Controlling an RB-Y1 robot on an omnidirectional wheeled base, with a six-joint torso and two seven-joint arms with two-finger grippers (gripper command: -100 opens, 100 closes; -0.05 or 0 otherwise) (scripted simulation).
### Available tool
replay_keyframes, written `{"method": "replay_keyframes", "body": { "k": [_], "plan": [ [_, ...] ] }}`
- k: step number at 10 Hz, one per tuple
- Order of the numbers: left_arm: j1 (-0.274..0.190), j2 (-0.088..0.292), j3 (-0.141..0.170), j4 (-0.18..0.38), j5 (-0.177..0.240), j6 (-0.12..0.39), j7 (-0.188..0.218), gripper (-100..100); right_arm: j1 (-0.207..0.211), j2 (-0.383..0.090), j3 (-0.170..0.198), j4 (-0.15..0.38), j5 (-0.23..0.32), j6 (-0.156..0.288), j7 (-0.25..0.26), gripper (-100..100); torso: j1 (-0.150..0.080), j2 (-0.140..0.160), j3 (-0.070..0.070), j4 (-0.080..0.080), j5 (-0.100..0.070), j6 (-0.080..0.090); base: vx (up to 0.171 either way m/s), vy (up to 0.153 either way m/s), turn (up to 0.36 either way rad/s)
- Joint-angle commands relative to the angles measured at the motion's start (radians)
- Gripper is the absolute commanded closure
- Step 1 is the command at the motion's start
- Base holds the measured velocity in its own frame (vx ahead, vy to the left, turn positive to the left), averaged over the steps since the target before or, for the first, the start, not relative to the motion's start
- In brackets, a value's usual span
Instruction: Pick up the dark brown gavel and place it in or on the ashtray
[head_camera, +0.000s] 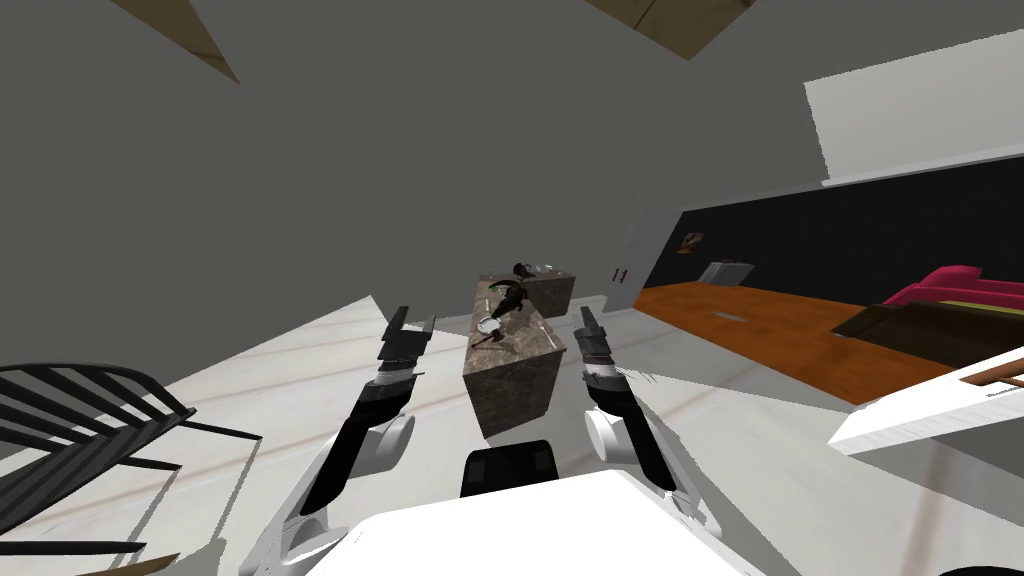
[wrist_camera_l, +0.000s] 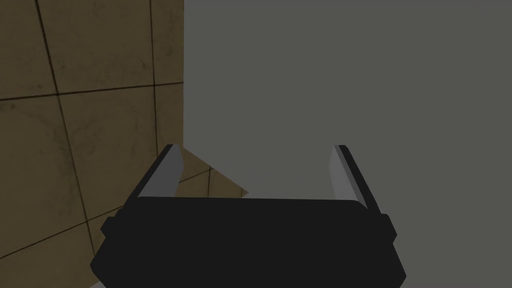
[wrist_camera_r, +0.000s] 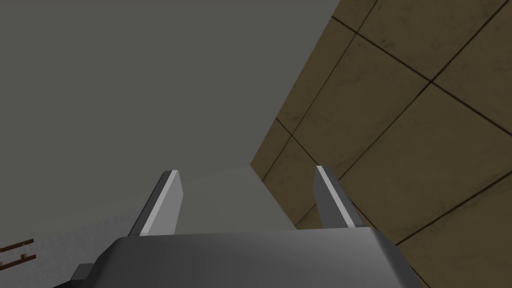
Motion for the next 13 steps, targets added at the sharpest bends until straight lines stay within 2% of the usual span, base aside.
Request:
{"method": "replay_keyframes", "body": {
  "k": [1, 2, 3, 4, 5, 6, 7, 8, 9, 10, 11, 12, 13],
  "plan": [
    [-0.024, 0.007, -0.001, 0.013, 0.01, 0.043, 0.014, -100, 0.0, 0.0, 0.0, 0.0, 0.0, 0.0, 0.0, 0, 0.0, 0.0, 0.0, 0.0, 0.0, 0.0, -0.036, 0.056, -0.017],
    [-0.057, 0.016, -0.003, 0.031, 0.026, 0.076, 0.033, -100, 0.0, 0.0, 0.0, 0.0, 0.0, 0.0, 0.0, 0, -0.002, 0.0, 0.0, 0.0, 0.0, 0.0, -0.046, 0.051, -0.024],
    [-0.057, 0.016, -0.003, 0.031, 0.026, 0.09, 0.033, -100, 0.0, 0.0, 0.0, 0.0, 0.0, 0.0, 0.0, 0, -0.002, 0.0, 0.0, 0.0, 0.0, 0.0, -0.034, 0.036, -0.017],
    [-0.093, 0.022, -0.005, 0.051, 0.043, 0.124, 0.053, -100, 0.0, 0.0, 0.0, 0.0, 0.0, 0.0, 0.0, 0, -0.003, -0.001, 0.0, 0.0, -0.001, 0.0, -0.03, 0.036, -0.028],
    [-0.093, 0.022, -0.005, 0.051, 0.043, 0.14, 0.053, -100, 0.0, 0.0, 0.0, 0.0, 0.0, 0.0, 0.0, 0, -0.003, -0.001, -0.001, 0.0, -0.001, 0.0, -0.026, 0.031, -0.019],
    [-0.129, 0.027, -0.007, 0.072, 0.06, 0.175, 0.073, -100, 0.0, 0.0, 0.0, 0.0, 0.0, 0.0, 0.0, 0, -0.004, -0.001, -0.001, 0.0, -0.001, 0.0, -0.035, 0.04, -0.022],
    [-0.129, 0.027, -0.007, 0.072, 0.06, 0.193, 0.073, -100, 0.0, 0.0, 0.0, 0.0, 0.0, 0.0, 0.0, 0, -0.003, -0.001, -0.001, 0.0, -0.001, 0.0, -0.03, 0.037, -0.021],
    [-0.167, 0.03, -0.008, 0.095, 0.078, 0.23, 0.092, -100, 0.0, 0.0, 0.0, 0.0, 0.0, 0.0, 0.0, 0, -0.003, -0.001, -0.001, 0.0, -0.001, 0.0, -0.033, 0.045, -0.024],
    [-0.167, 0.03, -0.008, 0.095, 0.078, 0.249, 0.092, -100, 0.0, 0.0, 0.0, 0.0, 0.0, 0.0, 0.0, 0, -0.003, -0.001, -0.001, 0.0, -0.001, 0.0, -0.028, 0.037, -0.018],
    [-0.205, 0.031, -0.01, 0.119, 0.095, 0.289, 0.111, -100, 0.0, 0.0, 0.0, 0.0, 0.0, 0.0, 0.0, 0, -0.003, -0.001, -0.001, 0.0, -0.001, 0.0, -0.038, 0.034, -0.027],
    [-0.205, 0.031, -0.01, 0.119, 0.095, 0.308, 0.111, -100, 0.0, 0.0, 0.0, 0.0, 0.0, 0.0, 0.0, 0, -0.004, -0.001, 0.0, 0.0, -0.001, 0.0, -0.03, 0.029, -0.018],
    [-0.245, 0.03, -0.011, 0.146, 0.113, 0.343, 0.129, -100, 0.0, 0.0, 0.0, 0.0, 0.0, 0.0, 0.0, 0, -0.004, -0.001, -0.001, 0.0, -0.001, 0.0, -0.03, 0.035, -0.022],
    [-0.245, 0.03, -0.011, 0.146, 0.113, 0.369, 0.129, -100, 0.0, 0.0, 0.0, 0.0, 0.0, 0.0, 0.0, 0, -0.004, -0.001, -0.001, 0.0, -0.001, 0.0, -0.023, 0.031, -0.018]
  ]
}}
